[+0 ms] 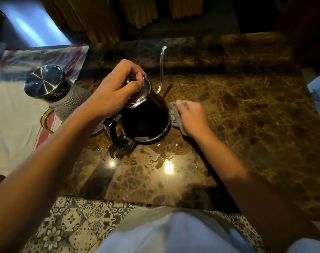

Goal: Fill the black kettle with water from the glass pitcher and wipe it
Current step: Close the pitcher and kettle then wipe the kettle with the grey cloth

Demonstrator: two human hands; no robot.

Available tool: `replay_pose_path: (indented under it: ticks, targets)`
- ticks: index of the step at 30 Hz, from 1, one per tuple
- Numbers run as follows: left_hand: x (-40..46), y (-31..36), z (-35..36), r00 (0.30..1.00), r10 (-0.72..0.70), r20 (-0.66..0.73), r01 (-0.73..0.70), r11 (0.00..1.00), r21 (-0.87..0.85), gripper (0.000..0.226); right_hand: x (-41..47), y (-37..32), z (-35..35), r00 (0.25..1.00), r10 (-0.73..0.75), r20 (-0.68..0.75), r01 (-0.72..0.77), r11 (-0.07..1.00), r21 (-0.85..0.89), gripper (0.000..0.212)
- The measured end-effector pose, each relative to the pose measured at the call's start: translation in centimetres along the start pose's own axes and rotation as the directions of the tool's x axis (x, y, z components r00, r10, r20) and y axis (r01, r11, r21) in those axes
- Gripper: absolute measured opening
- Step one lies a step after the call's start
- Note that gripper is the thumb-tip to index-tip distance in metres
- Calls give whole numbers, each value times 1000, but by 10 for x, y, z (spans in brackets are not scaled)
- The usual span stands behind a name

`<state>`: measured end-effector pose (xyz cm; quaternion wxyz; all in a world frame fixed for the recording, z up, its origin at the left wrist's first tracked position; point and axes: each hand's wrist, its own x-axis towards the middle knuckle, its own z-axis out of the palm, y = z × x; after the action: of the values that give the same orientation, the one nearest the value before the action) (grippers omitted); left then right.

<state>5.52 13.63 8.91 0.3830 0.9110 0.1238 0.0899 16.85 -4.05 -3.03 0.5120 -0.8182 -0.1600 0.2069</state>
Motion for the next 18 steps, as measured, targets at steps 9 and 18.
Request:
replay_pose_path:
  ticks: [9, 18]
  targets:
    - [-18, 22, 16, 973, 31, -230, 95, 852, 515, 46, 44, -63, -25, 981, 194, -1, -152, 774, 614, 25]
    - [-26, 8, 21, 997, 40, -70, -10, 921, 388, 56, 32, -39, -1, 970, 185, 156, -242, 755, 609, 25]
